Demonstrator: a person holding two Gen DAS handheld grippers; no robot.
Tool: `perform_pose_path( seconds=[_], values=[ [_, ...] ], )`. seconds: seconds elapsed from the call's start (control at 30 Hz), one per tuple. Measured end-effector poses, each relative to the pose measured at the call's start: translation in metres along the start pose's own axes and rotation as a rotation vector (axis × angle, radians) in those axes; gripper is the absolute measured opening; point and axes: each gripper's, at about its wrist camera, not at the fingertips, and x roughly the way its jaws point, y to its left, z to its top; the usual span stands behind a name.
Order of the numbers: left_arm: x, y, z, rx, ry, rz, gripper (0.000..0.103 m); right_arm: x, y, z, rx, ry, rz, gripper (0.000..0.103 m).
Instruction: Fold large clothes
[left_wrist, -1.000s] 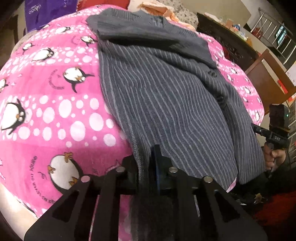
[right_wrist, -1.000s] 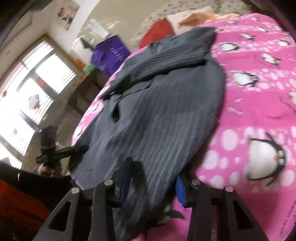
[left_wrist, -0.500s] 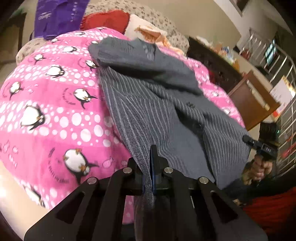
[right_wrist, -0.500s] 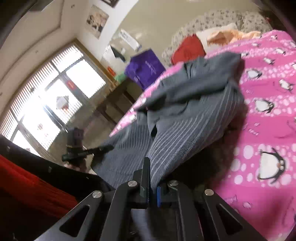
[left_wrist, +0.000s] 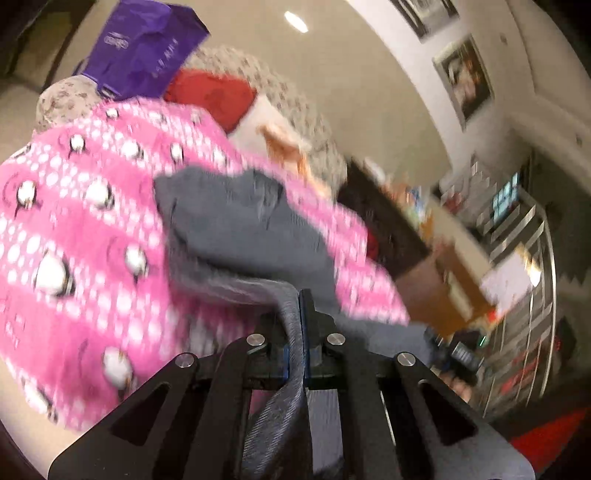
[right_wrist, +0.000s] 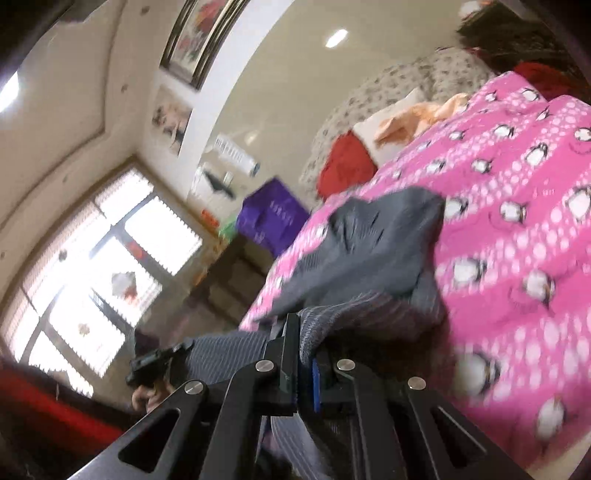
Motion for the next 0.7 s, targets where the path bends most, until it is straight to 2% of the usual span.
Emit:
perform_pose_path(
  seconds=[0.1, 0.17, 0.23, 0.33, 0.37, 0.43, 0.5, 0.6, 0.7],
  values=[
    [0.018, 0.002, 0.042, -0.032, -0.074, 0.006, 0.003, 0.033, -0.020, 0.043, 0.043, -0.032, -0.002, 0.004],
    [0.038, 0.003, 0.069, -0.004, -0.101, 0.060, 0.003, 0.058, -0.035, 0.067, 0.070, -0.027, -0.006, 0.004],
    [0.067, 0.012, 0.099, 0.005, -0.117, 0.130, 0.003, 0.089, -0.053, 0.092, 0.106, -0.022, -0.030, 0.004],
    [0.114, 0.035, 0.131, 0.007, -0.103, 0.255, 0.003, 0.136, -0.082, 0.119, 0.131, 0.025, -0.132, 0.004],
    [0.137, 0.047, 0.142, 0.026, -0.073, 0.313, 0.003, 0.151, -0.092, 0.124, 0.138, 0.045, -0.175, 0.004],
    [0.169, 0.068, 0.150, 0.058, -0.044, 0.434, 0.003, 0.178, -0.111, 0.130, 0.127, 0.082, -0.268, 0.004],
    [0.199, 0.097, 0.150, 0.048, 0.014, 0.505, 0.003, 0.198, -0.128, 0.130, 0.124, 0.106, -0.350, 0.004],
    [0.227, 0.131, 0.147, 0.038, 0.054, 0.629, 0.003, 0.222, -0.146, 0.126, 0.083, 0.138, -0.446, 0.004],
    [0.244, 0.156, 0.139, 0.003, 0.088, 0.689, 0.004, 0.244, -0.158, 0.117, 0.038, 0.180, -0.501, 0.004]
  ],
)
